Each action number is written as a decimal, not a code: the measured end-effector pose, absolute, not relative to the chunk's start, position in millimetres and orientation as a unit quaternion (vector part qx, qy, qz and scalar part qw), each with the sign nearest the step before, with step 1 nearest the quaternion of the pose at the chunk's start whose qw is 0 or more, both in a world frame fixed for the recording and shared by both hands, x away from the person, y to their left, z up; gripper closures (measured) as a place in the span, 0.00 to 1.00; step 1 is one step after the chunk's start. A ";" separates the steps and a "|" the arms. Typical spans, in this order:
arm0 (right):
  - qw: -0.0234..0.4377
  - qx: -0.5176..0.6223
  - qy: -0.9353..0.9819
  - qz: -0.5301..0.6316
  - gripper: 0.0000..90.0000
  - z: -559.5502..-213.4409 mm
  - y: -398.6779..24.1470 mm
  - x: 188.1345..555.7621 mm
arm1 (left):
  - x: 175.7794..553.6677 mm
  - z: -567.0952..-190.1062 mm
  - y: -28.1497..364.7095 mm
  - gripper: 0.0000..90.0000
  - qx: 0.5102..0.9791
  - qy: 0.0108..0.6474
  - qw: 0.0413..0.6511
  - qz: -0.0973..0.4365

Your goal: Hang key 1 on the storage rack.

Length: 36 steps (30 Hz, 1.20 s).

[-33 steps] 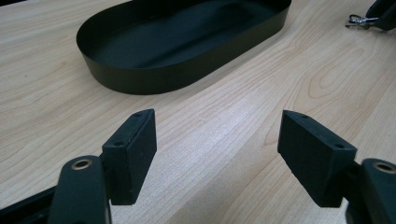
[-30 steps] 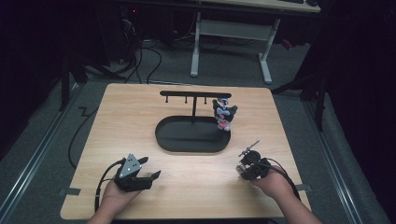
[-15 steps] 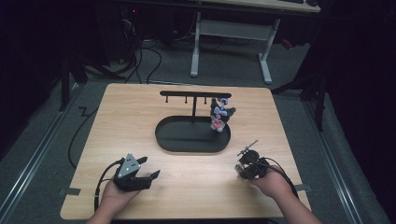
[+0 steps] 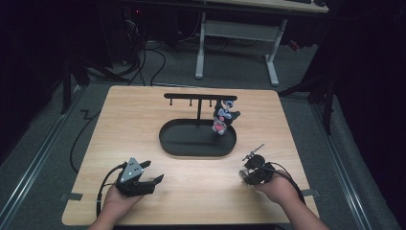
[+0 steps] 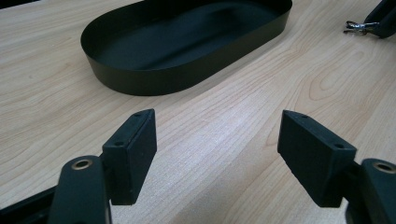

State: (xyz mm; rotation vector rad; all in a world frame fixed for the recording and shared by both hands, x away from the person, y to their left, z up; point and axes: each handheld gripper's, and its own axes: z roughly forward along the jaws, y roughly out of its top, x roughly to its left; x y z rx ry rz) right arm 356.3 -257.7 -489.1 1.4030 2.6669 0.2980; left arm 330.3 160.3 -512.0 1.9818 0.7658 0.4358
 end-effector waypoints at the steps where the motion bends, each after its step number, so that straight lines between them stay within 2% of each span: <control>1: 0.057 0.462 0.880 0.098 0.78 -489.0 -257.9 356.4 | 330.4 -512.1 160.1 0.32 0.808 0.312 0.468 0.178; 7: 0.056 0.464 0.879 0.100 0.78 -487.8 -256.4 356.1 | 330.4 -511.9 160.3 0.32 0.808 0.311 0.467 0.178; 10: 0.080 0.454 0.883 0.086 0.76 -489.1 -254.7 356.1 | 330.5 -511.7 160.7 0.32 0.808 0.311 0.468 0.178; 13: 0.090 0.452 0.884 0.083 0.68 -489.2 -252.9 355.6 | 330.5 -512.0 160.3 0.32 0.808 0.311 0.467 0.177; 17: 0.109 0.439 0.889 0.078 0.67 -486.2 -250.5 355.0 | 330.5 -512.0 160.2 0.32 0.809 0.310 0.467 0.178; 26: 0.136 0.420 0.894 0.075 0.89 -480.7 -245.7 354.3 | 330.4 -511.9 160.4 0.32 0.809 0.309 0.467 0.177; 36: 0.126 0.442 0.885 0.076 0.93 -484.2 -257.0 360.1 | 330.4 -512.1 160.0 0.32 0.811 0.308 0.466 0.176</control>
